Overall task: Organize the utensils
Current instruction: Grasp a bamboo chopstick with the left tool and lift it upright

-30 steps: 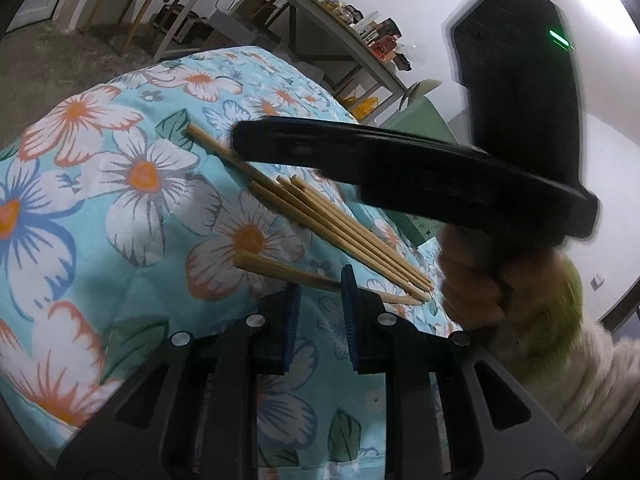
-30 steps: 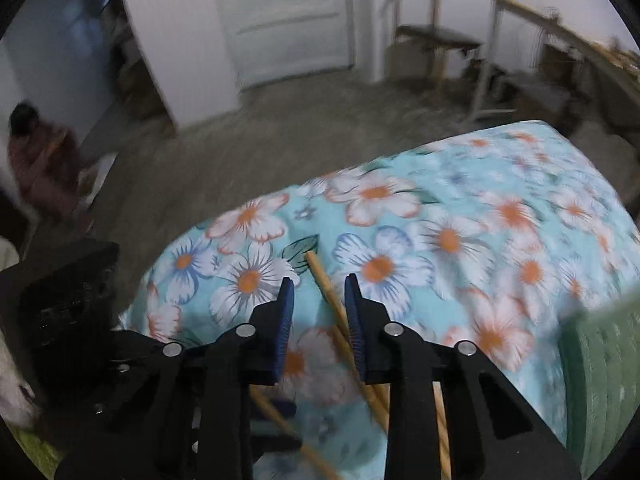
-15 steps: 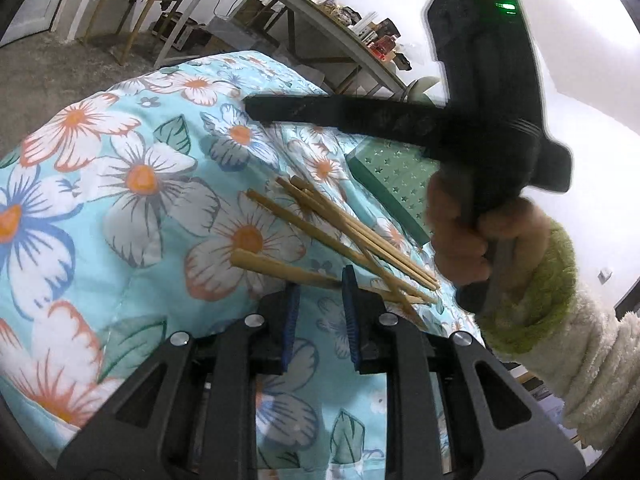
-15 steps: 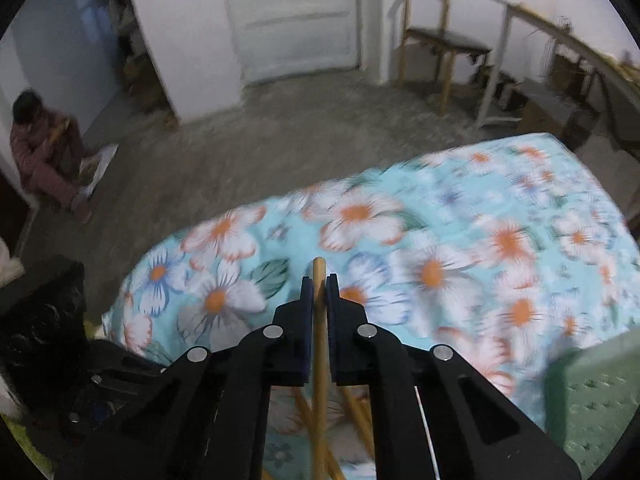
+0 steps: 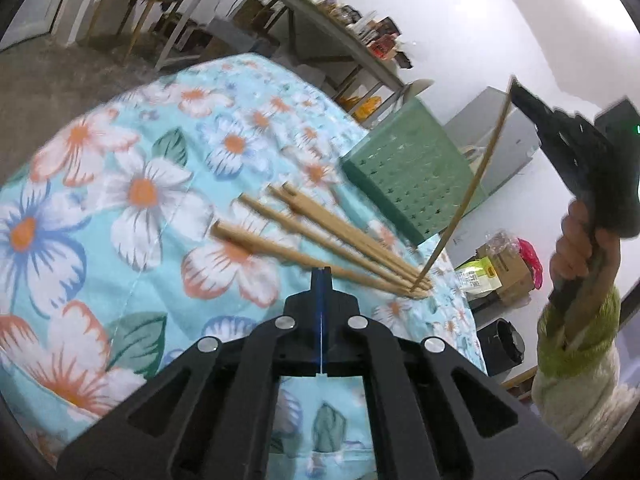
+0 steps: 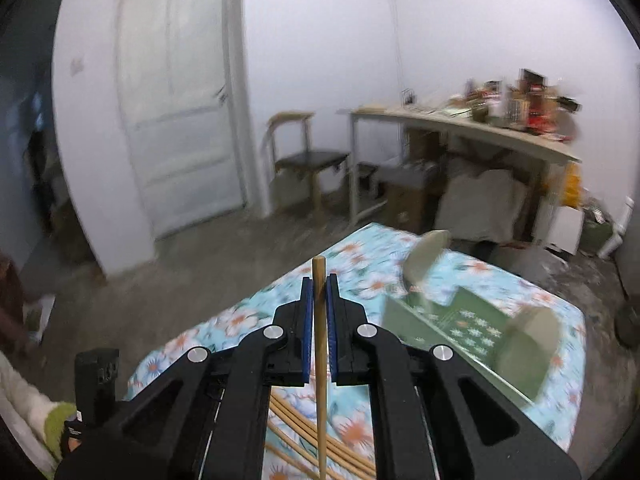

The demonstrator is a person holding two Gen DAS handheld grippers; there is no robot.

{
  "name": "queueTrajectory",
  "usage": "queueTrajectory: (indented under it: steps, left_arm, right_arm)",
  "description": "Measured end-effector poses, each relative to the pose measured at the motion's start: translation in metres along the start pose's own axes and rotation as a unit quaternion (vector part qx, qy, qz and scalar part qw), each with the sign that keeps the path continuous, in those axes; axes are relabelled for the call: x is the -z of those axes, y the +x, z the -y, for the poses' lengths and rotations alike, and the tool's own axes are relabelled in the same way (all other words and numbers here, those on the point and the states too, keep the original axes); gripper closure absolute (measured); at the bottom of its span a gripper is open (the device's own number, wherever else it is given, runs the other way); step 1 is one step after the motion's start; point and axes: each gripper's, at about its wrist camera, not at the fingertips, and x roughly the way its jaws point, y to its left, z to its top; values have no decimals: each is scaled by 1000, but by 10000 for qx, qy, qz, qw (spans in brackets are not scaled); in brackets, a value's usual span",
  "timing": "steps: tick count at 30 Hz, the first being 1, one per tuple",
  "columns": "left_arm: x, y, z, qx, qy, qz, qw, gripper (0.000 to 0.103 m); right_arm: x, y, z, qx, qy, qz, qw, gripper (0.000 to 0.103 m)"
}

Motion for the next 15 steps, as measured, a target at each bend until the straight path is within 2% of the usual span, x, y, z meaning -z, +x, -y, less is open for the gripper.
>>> queueTrajectory:
  steps: [4, 5, 6, 8, 9, 11, 13, 15]
  left_arm:
    - [-5, 0, 1, 214, -180, -193, 9994, 103]
    - [-6, 0, -1, 244, -348, -234, 9988, 98]
    - [-7, -1, -1, 294, -469, -278, 9981, 83]
    - [-8, 1, -10, 313, -928, -378, 9945, 63]
    - [-9, 2, -16, 353, -1137, -403, 9921, 58]
    - [-10, 8, -28, 398, -1539, -510, 9860, 57]
    - [-13, 10, -40, 545, -2078, -461, 9756, 57]
    - [-16, 13, -52, 674, -2631, -416, 9615, 57]
  right_arm:
    - [14, -32, 12, 230, 323, 186, 9990, 96]
    - [17, -37, 14, 276, 380, 216, 9987, 96]
    - [20, -44, 16, 339, 428, 255, 9982, 96]
    - [26, -54, 22, 417, 536, 322, 9972, 96]
    - [29, -58, 23, 449, 581, 349, 9967, 96]
    - [37, -64, 23, 476, 680, 411, 9957, 96]
    - [42, -70, 24, 497, 766, 468, 9947, 96]
    - [47, -75, 27, 500, 848, 526, 9938, 96]
